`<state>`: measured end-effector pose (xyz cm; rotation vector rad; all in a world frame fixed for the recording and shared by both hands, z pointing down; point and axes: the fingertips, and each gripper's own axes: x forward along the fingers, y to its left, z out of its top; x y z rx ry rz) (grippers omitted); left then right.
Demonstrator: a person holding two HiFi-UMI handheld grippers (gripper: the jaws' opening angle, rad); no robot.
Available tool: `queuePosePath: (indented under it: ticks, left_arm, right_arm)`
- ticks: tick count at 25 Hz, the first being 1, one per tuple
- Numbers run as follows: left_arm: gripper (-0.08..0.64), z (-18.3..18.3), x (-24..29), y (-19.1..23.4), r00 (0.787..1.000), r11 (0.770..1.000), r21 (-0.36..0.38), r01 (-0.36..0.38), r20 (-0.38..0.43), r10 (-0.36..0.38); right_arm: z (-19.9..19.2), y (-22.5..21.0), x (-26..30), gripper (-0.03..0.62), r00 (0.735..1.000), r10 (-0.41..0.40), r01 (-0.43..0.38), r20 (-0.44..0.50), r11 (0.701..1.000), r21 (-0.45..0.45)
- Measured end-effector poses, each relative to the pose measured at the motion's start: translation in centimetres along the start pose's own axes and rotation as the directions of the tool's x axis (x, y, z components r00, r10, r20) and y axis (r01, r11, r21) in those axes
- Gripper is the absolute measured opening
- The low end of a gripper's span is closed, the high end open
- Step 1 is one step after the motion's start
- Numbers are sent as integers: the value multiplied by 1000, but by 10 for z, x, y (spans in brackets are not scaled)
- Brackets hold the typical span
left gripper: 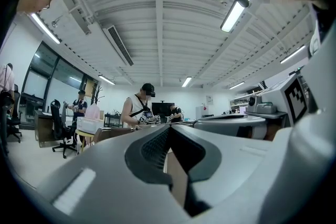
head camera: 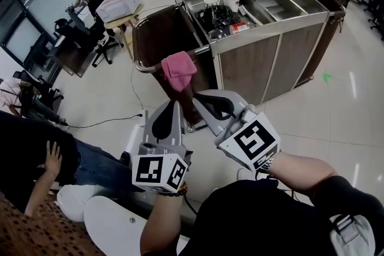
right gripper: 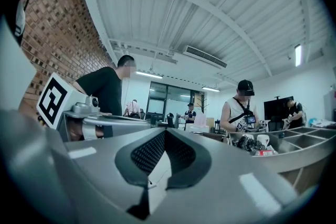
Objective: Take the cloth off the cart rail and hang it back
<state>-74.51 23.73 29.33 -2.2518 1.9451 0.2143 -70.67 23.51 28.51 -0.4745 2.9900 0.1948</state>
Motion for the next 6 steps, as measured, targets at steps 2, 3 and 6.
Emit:
queuePosePath:
  ticks: [2,3,6]
  left_arm:
    - [3,0,1,2,1000,1000,0,1,0,-1]
    - [3,-1,2,3,1000,1000,0,1,0,-1]
    - [3,-2,3,4,1000,1000,-1,3,-2,-3]
  right_arm:
    - [-1,1,1,0,1000,-7,8,-18,999,37]
    - [-2,2,1,0,999,-15,18,-40,997,79]
    - [-4,5,2,0,996,-27,41,-86,985,165]
